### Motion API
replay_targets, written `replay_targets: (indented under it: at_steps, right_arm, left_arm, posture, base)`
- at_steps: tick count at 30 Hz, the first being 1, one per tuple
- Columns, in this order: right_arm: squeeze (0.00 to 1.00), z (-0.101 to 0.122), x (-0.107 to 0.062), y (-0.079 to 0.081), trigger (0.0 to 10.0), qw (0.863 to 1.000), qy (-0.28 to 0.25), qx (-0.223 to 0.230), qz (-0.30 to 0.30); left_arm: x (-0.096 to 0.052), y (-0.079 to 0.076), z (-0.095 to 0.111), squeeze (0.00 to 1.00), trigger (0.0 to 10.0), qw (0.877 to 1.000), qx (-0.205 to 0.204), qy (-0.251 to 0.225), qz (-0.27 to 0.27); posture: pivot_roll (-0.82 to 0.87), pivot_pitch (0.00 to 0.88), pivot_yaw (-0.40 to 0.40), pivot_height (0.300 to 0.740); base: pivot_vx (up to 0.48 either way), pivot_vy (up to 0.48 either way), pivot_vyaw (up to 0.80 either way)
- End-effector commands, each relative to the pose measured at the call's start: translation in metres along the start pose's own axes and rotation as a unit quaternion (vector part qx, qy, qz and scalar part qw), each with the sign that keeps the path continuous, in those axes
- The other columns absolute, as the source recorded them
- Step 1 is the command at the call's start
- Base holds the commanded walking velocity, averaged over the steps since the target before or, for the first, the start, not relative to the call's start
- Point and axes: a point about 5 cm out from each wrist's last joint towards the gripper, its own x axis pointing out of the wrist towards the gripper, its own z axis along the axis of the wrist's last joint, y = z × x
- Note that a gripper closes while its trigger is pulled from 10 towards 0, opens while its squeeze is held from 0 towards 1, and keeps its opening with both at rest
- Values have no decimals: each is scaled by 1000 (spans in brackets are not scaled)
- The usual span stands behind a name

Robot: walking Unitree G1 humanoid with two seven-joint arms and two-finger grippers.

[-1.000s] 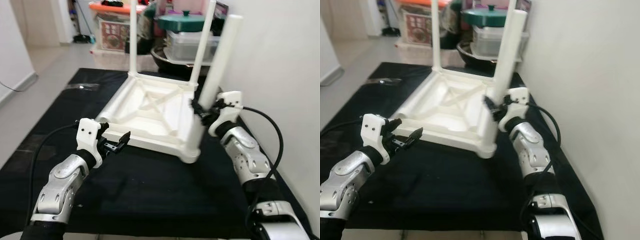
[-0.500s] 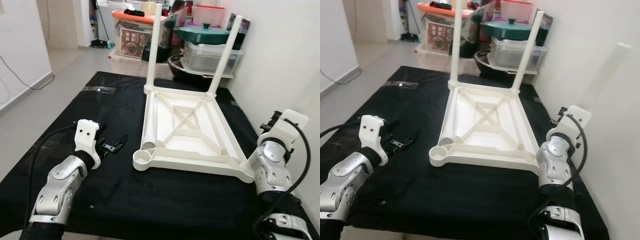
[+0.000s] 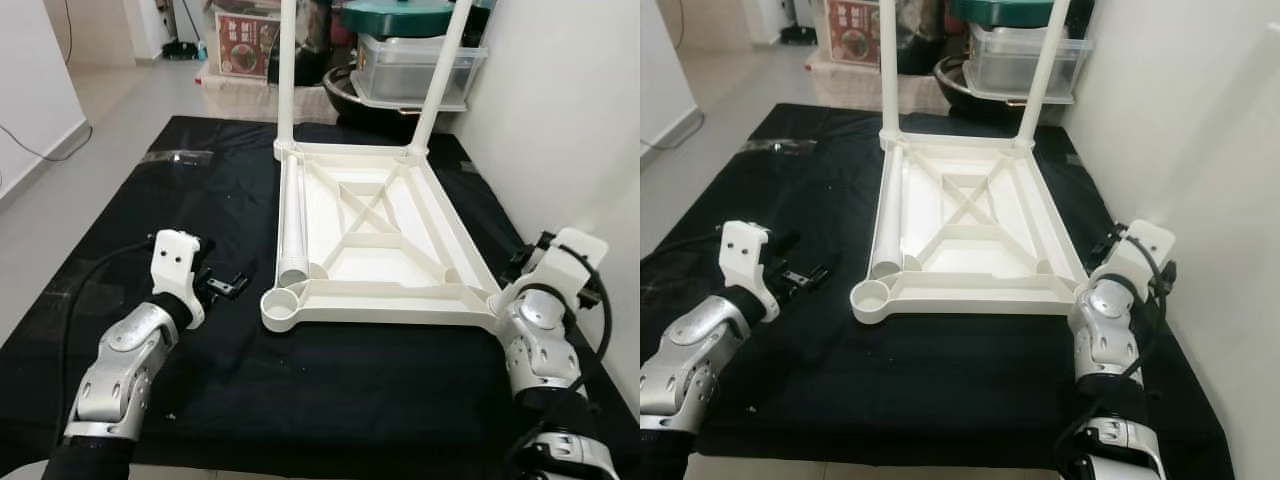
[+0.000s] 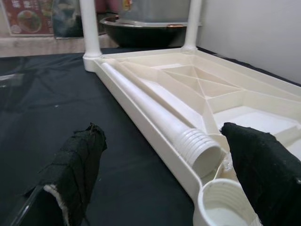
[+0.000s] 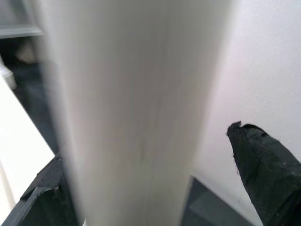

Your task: Building children table

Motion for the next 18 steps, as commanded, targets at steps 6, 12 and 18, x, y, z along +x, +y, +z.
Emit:
replay_targets:
  at_steps: [6, 12, 18]
  right_arm:
    - [1000, -4, -53, 18, 10000, 990, 3, 24, 140]
    - [1000, -5, -101, 43, 10000, 929, 54, 56, 362]
    - [0, -16, -103, 38, 10000, 914, 108, 21, 391]
  left_arm:
    - [-5, -1, -4, 0, 10000, 1000, 3, 8, 3]
    - [-7, -4, -7, 0, 10000, 1000, -3, 14, 2]
    - [-11, -6, -11, 0, 10000, 1000, -9, 21, 3]
  posture:
    - [26, 0, -105, 740]
    - [7, 0, -90, 740]
    - [5, 0, -86, 740]
  base:
    - [0, 0, 0]
    - [0, 0, 0]
    - [0, 0, 0]
